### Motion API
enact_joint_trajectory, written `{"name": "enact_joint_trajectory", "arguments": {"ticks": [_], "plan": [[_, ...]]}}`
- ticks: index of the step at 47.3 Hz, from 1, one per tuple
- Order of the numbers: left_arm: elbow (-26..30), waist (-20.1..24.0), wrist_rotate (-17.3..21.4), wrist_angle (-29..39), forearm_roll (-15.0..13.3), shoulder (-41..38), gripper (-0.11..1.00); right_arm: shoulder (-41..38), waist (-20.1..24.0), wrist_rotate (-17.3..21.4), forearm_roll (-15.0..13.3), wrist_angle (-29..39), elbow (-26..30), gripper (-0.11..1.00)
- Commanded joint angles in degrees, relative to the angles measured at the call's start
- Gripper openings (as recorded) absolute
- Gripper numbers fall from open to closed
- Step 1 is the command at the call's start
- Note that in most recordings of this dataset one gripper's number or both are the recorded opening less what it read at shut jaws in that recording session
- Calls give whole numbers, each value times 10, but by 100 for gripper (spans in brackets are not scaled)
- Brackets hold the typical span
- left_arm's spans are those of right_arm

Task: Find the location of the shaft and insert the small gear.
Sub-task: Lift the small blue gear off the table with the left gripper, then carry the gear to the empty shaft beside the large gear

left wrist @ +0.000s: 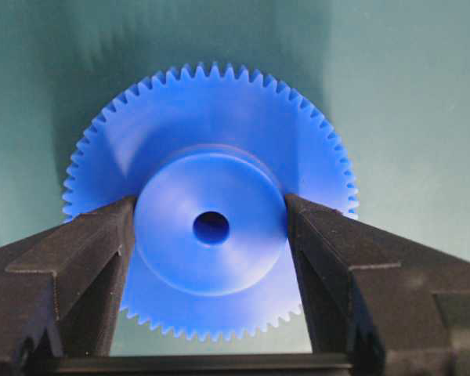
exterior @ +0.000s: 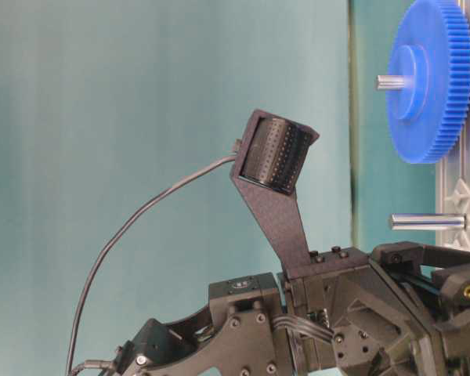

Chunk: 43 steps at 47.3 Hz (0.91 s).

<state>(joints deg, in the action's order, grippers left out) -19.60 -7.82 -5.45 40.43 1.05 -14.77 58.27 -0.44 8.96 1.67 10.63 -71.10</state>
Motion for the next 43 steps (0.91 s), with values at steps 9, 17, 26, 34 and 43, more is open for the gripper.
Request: {"name": "enact_joint_trajectory", "arguments": {"ticks": [9,17,26,34,43], "plan": [[20,-2,4,8,1,11,63,-4,-1,5,-1,-4,9,0],[42,-3,28,53,1,24,63,-4,-1,5,0,-8,9,0],[67,-2,62,97,1,42,63,-4,-1,5,0,-10,7,0],[83,4,65,122,2,61,63,-4,-1,8,1,-10,8,0],[104,15,70,131,3,85,63,-2,-1,17,1,-10,6,0]]}}
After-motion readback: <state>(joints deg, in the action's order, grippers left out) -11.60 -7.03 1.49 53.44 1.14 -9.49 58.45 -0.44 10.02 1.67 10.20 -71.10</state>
